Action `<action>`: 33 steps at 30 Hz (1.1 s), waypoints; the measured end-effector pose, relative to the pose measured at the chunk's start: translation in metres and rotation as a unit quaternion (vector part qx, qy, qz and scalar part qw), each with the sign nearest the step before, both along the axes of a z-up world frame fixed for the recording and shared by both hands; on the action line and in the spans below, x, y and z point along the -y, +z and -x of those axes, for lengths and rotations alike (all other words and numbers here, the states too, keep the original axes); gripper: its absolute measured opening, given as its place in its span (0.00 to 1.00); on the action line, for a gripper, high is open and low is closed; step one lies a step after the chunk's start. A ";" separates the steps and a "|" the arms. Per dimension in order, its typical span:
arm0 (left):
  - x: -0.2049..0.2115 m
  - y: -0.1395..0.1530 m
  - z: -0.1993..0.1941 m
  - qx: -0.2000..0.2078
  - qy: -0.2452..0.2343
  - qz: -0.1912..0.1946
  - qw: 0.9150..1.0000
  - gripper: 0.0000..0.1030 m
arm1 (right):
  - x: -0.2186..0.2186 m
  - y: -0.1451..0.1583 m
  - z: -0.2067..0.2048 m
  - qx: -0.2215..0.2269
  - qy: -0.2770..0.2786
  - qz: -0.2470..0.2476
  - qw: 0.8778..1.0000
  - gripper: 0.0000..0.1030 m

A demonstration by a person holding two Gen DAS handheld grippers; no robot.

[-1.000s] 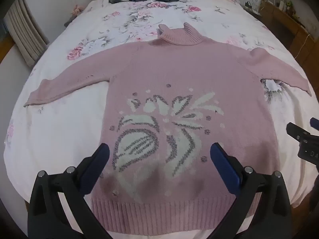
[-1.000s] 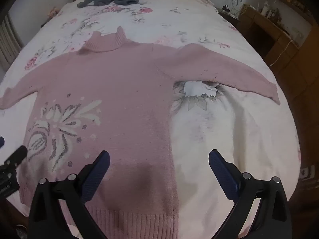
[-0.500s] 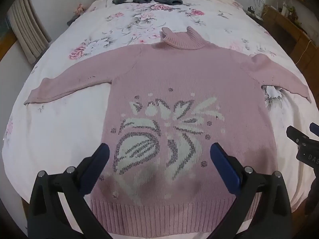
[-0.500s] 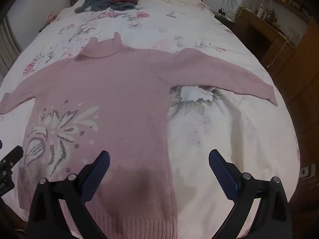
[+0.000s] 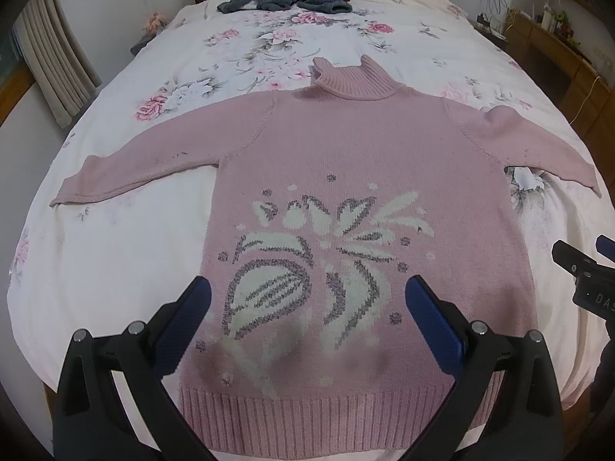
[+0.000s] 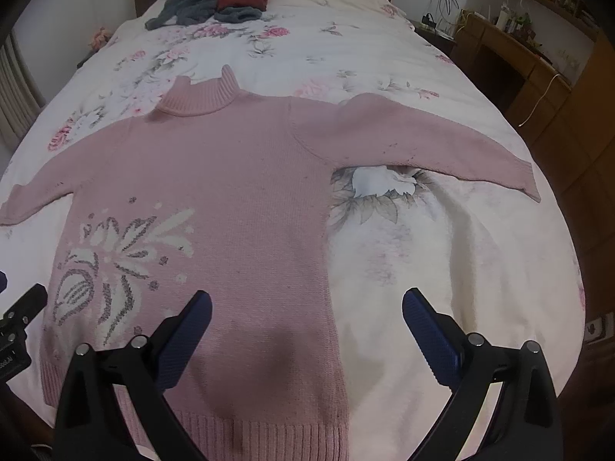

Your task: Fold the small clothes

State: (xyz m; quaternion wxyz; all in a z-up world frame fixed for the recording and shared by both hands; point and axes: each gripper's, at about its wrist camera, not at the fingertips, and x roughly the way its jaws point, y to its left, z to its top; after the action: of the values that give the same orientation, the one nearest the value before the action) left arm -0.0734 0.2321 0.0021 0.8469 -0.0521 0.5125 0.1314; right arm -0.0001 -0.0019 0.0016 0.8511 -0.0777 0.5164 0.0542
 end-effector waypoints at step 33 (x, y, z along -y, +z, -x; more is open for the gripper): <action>-0.006 -0.001 0.003 0.001 0.002 -0.006 1.000 0.97 | -0.003 -0.002 -0.002 0.000 0.000 -0.004 1.000 0.96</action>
State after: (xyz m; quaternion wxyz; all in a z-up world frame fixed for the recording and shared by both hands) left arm -0.0765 0.2381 0.0015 0.8477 -0.0480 0.5104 0.1363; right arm 0.0016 0.0009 -0.0002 0.8511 -0.0746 0.5166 0.0565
